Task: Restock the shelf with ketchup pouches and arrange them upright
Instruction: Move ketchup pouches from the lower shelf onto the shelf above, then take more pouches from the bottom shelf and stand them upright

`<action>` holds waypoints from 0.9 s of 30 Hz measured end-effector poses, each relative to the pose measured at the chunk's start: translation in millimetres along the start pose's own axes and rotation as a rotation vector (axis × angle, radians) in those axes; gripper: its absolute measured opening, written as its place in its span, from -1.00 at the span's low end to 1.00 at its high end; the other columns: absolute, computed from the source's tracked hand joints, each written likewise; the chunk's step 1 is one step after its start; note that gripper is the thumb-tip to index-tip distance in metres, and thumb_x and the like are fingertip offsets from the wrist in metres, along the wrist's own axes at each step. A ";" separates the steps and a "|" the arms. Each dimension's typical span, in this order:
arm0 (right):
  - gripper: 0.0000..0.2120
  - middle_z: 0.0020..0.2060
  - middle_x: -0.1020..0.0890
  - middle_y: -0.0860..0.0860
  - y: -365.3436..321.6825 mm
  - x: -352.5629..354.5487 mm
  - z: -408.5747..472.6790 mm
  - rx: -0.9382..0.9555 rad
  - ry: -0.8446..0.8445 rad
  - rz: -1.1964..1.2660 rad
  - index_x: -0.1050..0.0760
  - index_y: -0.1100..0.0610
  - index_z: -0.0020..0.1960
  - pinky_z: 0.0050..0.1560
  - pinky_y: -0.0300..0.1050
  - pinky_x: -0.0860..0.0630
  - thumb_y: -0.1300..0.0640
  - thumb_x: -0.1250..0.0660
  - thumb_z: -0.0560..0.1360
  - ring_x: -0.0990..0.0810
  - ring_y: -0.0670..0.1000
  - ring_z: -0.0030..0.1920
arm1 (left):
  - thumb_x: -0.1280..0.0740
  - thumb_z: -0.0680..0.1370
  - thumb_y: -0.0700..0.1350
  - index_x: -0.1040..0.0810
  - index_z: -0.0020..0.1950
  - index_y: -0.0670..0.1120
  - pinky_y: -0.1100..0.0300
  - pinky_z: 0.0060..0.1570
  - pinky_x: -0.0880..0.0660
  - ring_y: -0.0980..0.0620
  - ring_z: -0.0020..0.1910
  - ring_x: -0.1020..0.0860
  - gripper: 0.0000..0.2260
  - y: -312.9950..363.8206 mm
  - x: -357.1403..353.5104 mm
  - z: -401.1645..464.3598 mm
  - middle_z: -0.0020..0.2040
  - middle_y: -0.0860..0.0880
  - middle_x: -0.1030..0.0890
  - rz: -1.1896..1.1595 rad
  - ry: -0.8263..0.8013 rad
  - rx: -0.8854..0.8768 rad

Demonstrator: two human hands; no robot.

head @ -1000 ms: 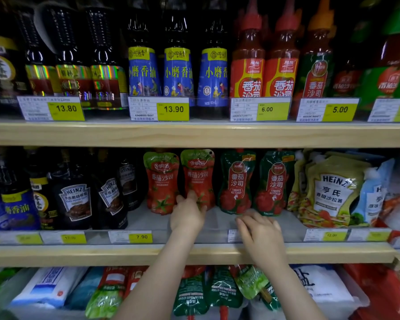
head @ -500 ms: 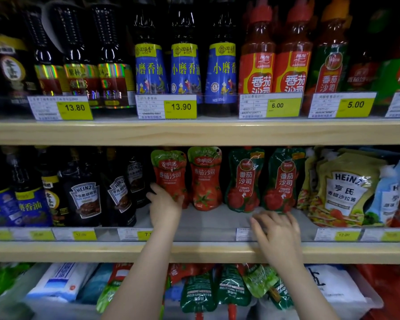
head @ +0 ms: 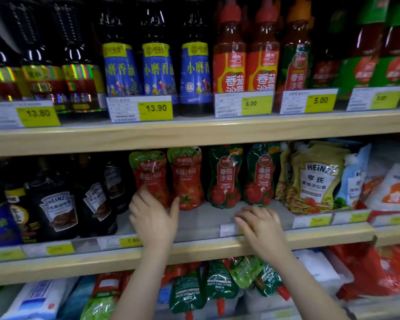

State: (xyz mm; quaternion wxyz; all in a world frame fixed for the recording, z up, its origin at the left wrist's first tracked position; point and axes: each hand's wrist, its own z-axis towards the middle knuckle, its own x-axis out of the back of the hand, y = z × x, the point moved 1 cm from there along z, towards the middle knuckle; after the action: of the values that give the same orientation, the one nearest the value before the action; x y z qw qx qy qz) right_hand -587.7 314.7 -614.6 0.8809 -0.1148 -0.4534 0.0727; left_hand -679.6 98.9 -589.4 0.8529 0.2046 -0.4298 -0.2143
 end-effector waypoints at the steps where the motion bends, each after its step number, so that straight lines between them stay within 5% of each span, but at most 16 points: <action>1: -0.70 -0.06 -0.61 -0.08 5.5 4.5 -2.5 0.026 -0.016 0.003 -0.59 0.02 0.00 0.12 -0.13 -0.19 -0.06 -0.13 0.53 -0.54 0.01 0.01 | -0.42 0.42 0.10 -0.36 0.24 -0.27 -0.12 -0.11 -0.45 -0.27 0.03 -0.46 -0.41 8.3 -1.9 -17.2 0.06 -0.29 -0.48 0.013 0.033 -0.134; 5: -0.69 -0.01 -0.60 -0.02 38.1 27.4 -17.8 0.037 -0.062 -0.050 -0.53 0.07 0.15 0.26 0.00 -0.28 -0.04 -0.15 0.54 -0.52 0.05 0.07 | -0.14 0.53 0.14 -0.46 0.26 -0.08 -0.09 0.01 -0.47 -0.14 0.05 -0.52 -0.58 49.9 -18.6 -73.7 0.12 -0.11 -0.54 0.025 -0.182 -0.573; 8: -0.72 0.01 -0.58 0.03 68.7 43.5 -29.7 0.033 -0.044 -0.098 -0.49 0.11 0.22 0.28 0.10 -0.34 0.06 -0.26 0.54 -0.51 0.11 0.09 | -0.21 0.54 0.12 -0.47 0.30 0.00 -0.14 0.16 -0.41 -0.11 0.06 -0.55 -0.61 62.5 -29.6 -95.0 0.09 -0.08 -0.58 0.108 -0.249 -0.751; 11: -0.70 0.01 -0.57 0.05 86.6 51.1 -34.4 0.078 -0.052 -0.096 -0.47 0.12 0.24 0.23 0.05 -0.36 0.09 -0.26 0.53 -0.49 0.13 0.09 | -0.31 0.51 0.07 -0.46 0.32 0.02 -0.14 0.19 -0.37 -0.12 0.06 -0.54 -0.61 61.8 -36.8 -103.2 0.05 -0.09 -0.58 0.121 -0.204 -0.735; 15: -0.68 -0.03 -0.55 0.04 91.7 44.3 -36.8 0.129 -0.003 -0.044 -0.45 0.10 0.25 0.18 -0.02 -0.30 0.07 -0.26 0.51 -0.45 0.11 0.04 | -0.13 0.54 0.08 -0.49 0.28 -0.01 -0.13 0.13 -0.37 -0.16 0.04 -0.52 -0.63 66.8 -43.5 -109.4 0.01 -0.13 -0.55 0.135 -0.140 -0.662; 20: -0.65 0.01 -0.52 0.04 109.4 29.6 -37.5 0.229 0.094 -0.021 -0.41 0.09 0.29 0.22 -0.01 -0.25 0.04 -0.17 0.53 -0.37 0.06 0.06 | -0.17 0.53 0.06 -0.50 0.22 -0.03 -0.13 0.15 -0.30 -0.17 0.05 -0.47 -0.67 70.1 -56.0 -115.2 -0.01 -0.15 -0.53 0.182 -0.031 -0.616; 27: -0.64 0.07 -0.52 0.10 112.0 32.1 -39.3 0.261 0.058 0.022 -0.40 0.10 0.32 0.26 0.03 -0.23 0.07 -0.18 0.54 -0.38 0.09 0.12 | -0.18 0.53 0.03 -0.49 0.24 -0.04 -0.17 0.25 -0.21 -0.20 0.05 -0.47 -0.67 76.9 -54.8 -118.8 0.01 -0.18 -0.52 0.226 -0.060 -0.561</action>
State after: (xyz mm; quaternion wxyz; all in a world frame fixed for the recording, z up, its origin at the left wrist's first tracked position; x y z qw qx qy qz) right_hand -539.7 424.7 -641.6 0.9002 -0.0062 -0.4131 0.1375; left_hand -597.0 211.5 -648.8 0.8816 -0.0946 -0.3986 -0.2344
